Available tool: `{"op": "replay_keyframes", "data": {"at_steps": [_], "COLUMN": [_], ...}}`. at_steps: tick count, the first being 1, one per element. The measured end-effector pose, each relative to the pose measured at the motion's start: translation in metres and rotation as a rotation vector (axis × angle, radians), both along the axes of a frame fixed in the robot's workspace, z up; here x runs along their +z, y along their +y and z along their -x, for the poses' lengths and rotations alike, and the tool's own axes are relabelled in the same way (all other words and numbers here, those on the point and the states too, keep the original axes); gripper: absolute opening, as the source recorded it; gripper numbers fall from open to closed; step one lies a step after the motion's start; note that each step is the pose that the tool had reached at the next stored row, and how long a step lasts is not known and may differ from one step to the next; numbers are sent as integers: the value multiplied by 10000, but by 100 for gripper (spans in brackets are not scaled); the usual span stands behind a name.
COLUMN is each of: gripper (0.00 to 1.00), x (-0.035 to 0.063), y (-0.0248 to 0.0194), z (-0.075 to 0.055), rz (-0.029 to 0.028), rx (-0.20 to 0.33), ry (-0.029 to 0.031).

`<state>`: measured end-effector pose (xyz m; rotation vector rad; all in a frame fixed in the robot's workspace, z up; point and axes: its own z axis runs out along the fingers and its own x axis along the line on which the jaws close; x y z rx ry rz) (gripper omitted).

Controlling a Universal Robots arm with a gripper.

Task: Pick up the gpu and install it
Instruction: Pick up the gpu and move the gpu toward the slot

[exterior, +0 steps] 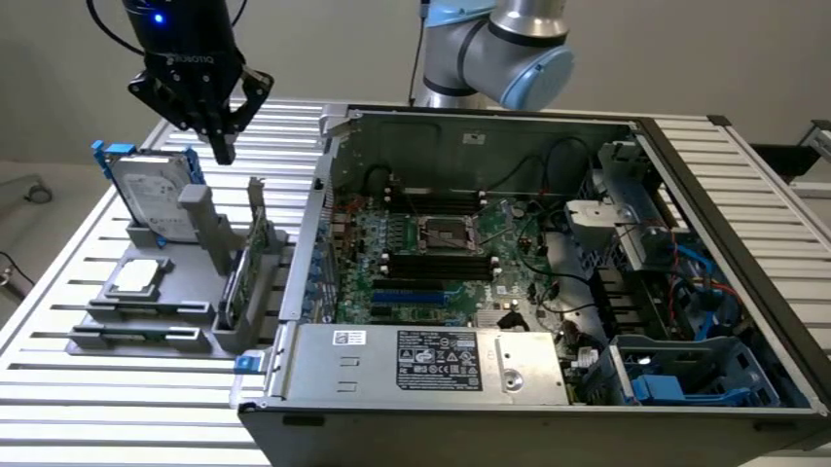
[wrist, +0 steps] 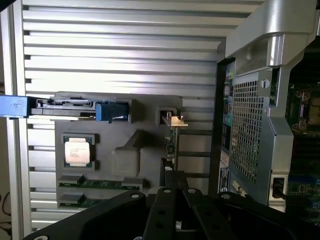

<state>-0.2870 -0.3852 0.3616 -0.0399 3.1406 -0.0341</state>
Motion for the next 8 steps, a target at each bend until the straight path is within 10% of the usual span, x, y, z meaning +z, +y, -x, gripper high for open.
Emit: {"op": "replay_keyframes", "data": {"at_steps": [8], "gripper": [11], "x": [0], "y": [0], "z": [0], "rz": [0], "rx": [0], "ry": [-1]}}
